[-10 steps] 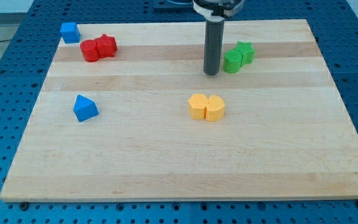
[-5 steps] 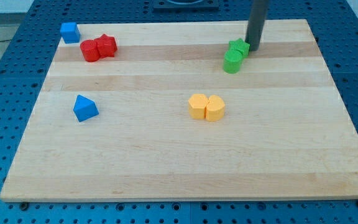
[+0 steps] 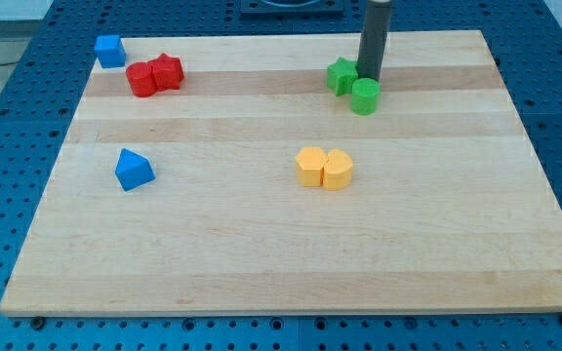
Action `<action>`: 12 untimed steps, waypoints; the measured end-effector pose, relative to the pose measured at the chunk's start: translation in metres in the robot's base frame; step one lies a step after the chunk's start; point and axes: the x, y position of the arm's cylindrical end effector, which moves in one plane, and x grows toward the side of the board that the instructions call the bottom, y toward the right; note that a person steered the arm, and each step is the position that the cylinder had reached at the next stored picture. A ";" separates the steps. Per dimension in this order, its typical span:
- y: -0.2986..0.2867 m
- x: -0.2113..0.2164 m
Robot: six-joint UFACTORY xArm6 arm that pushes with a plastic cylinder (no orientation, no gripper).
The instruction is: Move the green star to the top center
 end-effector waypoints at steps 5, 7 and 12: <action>-0.040 -0.034; -0.021 -0.052; -0.090 -0.067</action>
